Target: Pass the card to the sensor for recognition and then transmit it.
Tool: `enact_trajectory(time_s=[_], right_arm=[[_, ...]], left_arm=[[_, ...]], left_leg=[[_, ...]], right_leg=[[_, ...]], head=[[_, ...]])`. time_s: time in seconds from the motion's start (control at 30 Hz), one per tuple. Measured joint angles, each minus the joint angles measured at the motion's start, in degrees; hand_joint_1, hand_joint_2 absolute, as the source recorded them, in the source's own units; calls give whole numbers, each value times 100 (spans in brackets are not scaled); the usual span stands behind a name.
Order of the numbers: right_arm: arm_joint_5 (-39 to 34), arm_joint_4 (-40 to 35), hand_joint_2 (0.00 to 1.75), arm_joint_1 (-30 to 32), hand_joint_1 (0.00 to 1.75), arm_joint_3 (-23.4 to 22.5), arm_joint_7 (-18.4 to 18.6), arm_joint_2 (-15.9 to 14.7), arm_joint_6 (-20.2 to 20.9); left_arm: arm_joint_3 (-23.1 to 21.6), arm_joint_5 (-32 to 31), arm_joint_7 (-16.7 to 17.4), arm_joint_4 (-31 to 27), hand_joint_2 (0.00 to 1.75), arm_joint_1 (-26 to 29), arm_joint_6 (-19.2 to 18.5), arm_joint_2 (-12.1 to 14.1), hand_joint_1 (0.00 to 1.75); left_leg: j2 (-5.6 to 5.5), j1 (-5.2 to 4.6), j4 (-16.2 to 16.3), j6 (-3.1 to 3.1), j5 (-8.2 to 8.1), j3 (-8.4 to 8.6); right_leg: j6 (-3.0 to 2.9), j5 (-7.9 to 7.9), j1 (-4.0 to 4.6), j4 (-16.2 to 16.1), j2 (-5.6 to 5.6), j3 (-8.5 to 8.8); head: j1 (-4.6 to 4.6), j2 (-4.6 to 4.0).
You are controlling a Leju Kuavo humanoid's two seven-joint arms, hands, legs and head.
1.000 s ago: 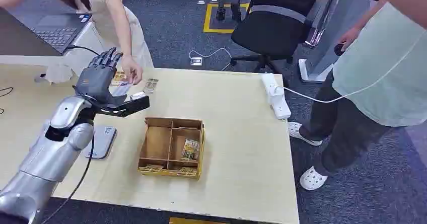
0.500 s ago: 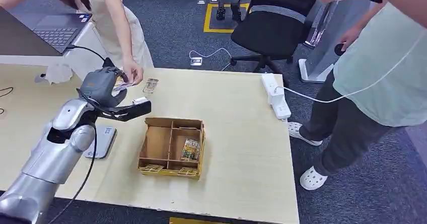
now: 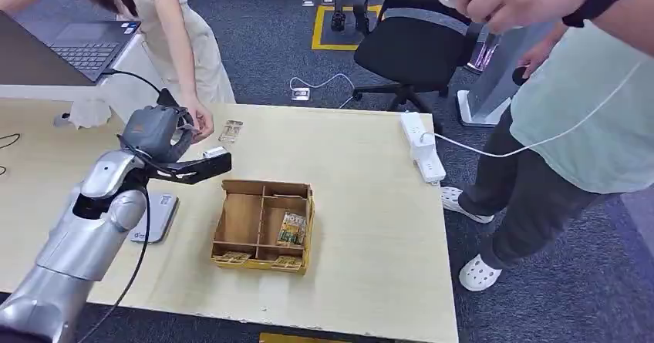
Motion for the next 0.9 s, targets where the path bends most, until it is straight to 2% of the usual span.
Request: enact_trajectory(time_s=[0.3, 0.7, 0.9], right_arm=[[512, -135, 0, -50, 0, -343, -247, 203, 286], [848, -269, 0, -103, 0, -769, -415, 468, 448], [1211, -383, 0, -127, 0, -1010, -614, 627, 610]], left_arm=[[179, -500, 15, 0, 175, 161, -166, -35, 175], [446, -776, 28, 0, 175, 448, -254, -37, 175], [697, -1028, 85, 0, 175, 715, -367, -39, 175]], left_leg=[[1, 0, 0, 0, 0, 0], [-1, 0, 0, 0, 0, -1], [3, 0, 0, 0, -1, 0]], right_leg=[[0, 0, 0, 0, 1, 0], [0, 0, 0, 0, 0, 0], [0, 0, 0, 0, 3, -1]], head=[[0, 0], [0, 0], [0, 0]])
